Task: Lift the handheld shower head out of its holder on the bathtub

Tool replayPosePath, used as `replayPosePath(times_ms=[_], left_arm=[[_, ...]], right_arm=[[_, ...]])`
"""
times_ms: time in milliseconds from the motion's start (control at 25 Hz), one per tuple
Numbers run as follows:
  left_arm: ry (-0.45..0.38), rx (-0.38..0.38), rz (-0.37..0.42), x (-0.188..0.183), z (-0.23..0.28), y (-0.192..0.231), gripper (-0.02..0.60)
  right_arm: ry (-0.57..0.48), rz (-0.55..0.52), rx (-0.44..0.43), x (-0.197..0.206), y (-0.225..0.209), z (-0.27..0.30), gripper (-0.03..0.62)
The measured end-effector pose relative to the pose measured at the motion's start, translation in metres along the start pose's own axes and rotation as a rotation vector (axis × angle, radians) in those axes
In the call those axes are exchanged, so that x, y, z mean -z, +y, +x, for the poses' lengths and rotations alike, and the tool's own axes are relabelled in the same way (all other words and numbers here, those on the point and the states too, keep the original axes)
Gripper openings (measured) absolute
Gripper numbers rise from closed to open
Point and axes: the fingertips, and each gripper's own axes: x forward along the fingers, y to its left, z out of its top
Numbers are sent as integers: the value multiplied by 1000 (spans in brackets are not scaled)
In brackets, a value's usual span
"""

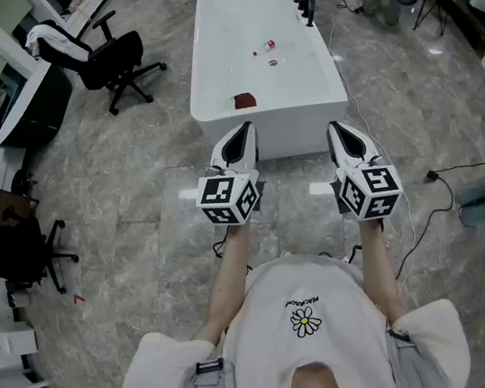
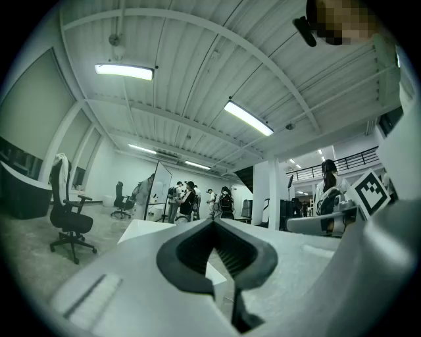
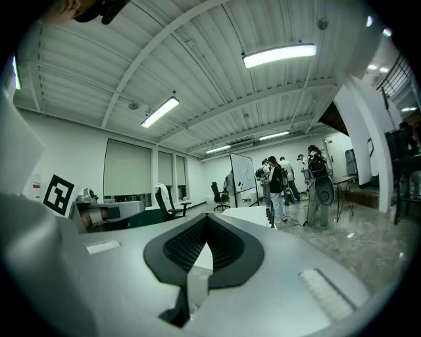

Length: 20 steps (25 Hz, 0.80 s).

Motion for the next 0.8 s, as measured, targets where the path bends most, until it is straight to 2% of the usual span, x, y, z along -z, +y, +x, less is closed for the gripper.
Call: replayPosePath(times_ms=[280, 480, 640, 800], left_arm=[[-16, -10, 8, -5, 8, -1, 1], [-5, -35, 3, 0, 5, 0, 1], [13, -76, -12, 13, -8, -3, 1], [37, -109, -33, 30, -23, -10, 1]], right_arm=[[-14, -3, 0, -7, -14, -1, 23], [-18, 26, -42, -1, -16, -3, 23], [-10, 86, -113, 13, -16, -11, 23], [13, 147, -129, 31, -21, -25, 25]])
